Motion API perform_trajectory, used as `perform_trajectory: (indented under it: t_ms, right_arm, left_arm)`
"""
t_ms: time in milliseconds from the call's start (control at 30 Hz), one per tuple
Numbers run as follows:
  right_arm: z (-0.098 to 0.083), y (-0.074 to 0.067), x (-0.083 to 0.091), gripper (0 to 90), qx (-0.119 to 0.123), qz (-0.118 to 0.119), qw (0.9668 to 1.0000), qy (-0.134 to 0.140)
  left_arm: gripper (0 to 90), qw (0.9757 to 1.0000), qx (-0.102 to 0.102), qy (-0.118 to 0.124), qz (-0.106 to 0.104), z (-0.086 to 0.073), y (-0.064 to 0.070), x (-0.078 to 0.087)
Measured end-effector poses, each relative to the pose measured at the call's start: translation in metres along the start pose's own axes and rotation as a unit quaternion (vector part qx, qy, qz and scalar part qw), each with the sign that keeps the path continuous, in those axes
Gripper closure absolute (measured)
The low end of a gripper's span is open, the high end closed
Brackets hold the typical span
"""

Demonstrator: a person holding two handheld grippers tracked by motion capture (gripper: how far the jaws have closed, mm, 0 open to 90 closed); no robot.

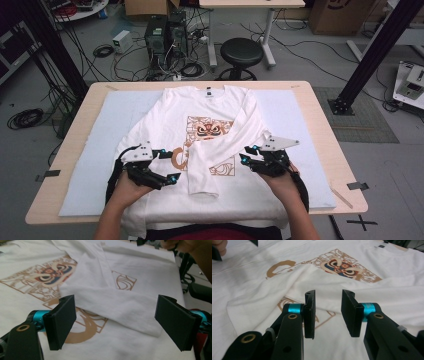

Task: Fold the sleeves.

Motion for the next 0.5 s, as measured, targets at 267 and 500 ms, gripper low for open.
perform_trajectory:
  t_ms: [267,500]
  right_arm:
    - [-0.027,0.026,0.01,64.2,-0.028,-0.03,0.9991,-0.005]
    - [-0.031,0.035,0.013,63.7,-0.025,-0.051,0.9983,-0.008]
  left_arm:
    - [33.1,0.9978,-0.007,-0.062,-0.023,-0.006,0.008,-0.031]
    - [60.2,0.9886,-0.037,-0.137,-0.051,-0.013,0.02,-0.054]
Point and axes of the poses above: each handheld gripper's, and its own axes: x roughly backward along the jaws, z roughly out of its top, y roughly to its right, the point moved 4 cm from there along -x, roughly forward along the jaws, and after that the axes turned 13 degrees about -z, right-handed, at the moved point
